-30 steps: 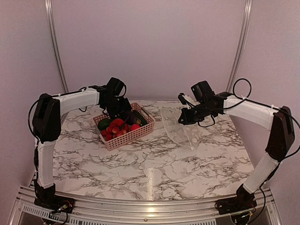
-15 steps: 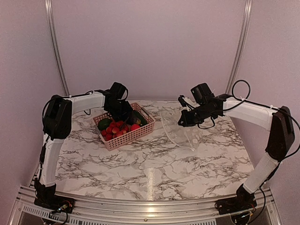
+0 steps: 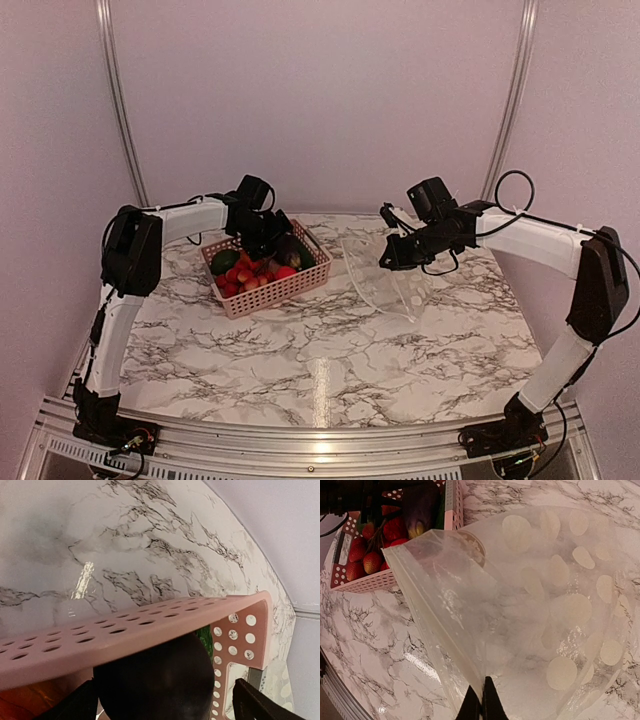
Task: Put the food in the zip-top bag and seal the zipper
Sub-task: Pick up the fake vegetable from the bin.
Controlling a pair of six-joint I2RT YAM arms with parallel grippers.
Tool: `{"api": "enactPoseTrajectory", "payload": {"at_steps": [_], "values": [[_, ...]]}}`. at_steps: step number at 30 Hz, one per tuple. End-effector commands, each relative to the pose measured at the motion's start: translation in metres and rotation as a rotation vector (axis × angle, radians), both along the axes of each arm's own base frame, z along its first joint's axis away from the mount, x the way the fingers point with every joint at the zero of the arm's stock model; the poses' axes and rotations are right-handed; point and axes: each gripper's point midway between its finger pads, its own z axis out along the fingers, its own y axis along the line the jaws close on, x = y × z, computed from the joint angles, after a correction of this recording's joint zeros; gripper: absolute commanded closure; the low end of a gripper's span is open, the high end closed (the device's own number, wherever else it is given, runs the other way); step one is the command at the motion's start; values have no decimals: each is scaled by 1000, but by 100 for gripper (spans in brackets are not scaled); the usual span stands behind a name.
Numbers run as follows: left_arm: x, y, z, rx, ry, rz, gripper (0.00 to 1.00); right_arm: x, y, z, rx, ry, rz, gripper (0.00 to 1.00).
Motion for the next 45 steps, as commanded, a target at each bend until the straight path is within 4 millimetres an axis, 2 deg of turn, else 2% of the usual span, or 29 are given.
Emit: {"api": "enactPoseTrajectory", "payload": {"at_steps": [1, 4, 6, 9, 12, 14, 17, 22, 24, 27, 31, 33, 41, 45], "values": [[-10, -21, -31, -40, 89, -81, 1, -8, 2, 8, 22, 6, 5, 100], [-18, -21, -33, 6, 91, -104, 2, -8, 2, 9, 24, 2, 4, 100], [-22, -18, -33, 29, 87, -104, 7, -9, 2, 10, 29, 4, 1, 100], [-28, -15, -31, 42, 86, -105, 21, -10, 2, 11, 42, 9, -2, 100], [-31, -12, -20, 76, 55, -111, 28, -12, 3, 12, 50, 8, -5, 100], [-29, -9, -5, 103, 14, -113, 30, -14, 2, 12, 51, 9, -5, 100], [-25, -4, 32, 126, -82, -116, 31, -15, 2, 12, 49, 8, -4, 100], [-16, -2, 108, 136, -311, -145, 34, -15, 3, 18, 47, -3, -4, 100], [-18, -3, 139, 143, -407, -170, 38, -15, 4, 20, 50, 0, -1, 100], [-25, -3, 176, 150, -522, -203, 39, -15, 9, 29, 61, 6, 8, 100], [-46, -7, 213, 111, -624, -243, 39, -17, 16, 49, 86, 5, 14, 100], [-60, -13, 238, 80, -684, -266, 39, -18, 17, 61, 99, 8, 4, 100], [-124, -55, 324, -18, -956, -377, 41, -38, 21, 94, 190, 70, -9, 100], [-156, -77, 345, -89, -1035, -405, 41, -45, 26, 109, 236, 88, -2, 100]]}}
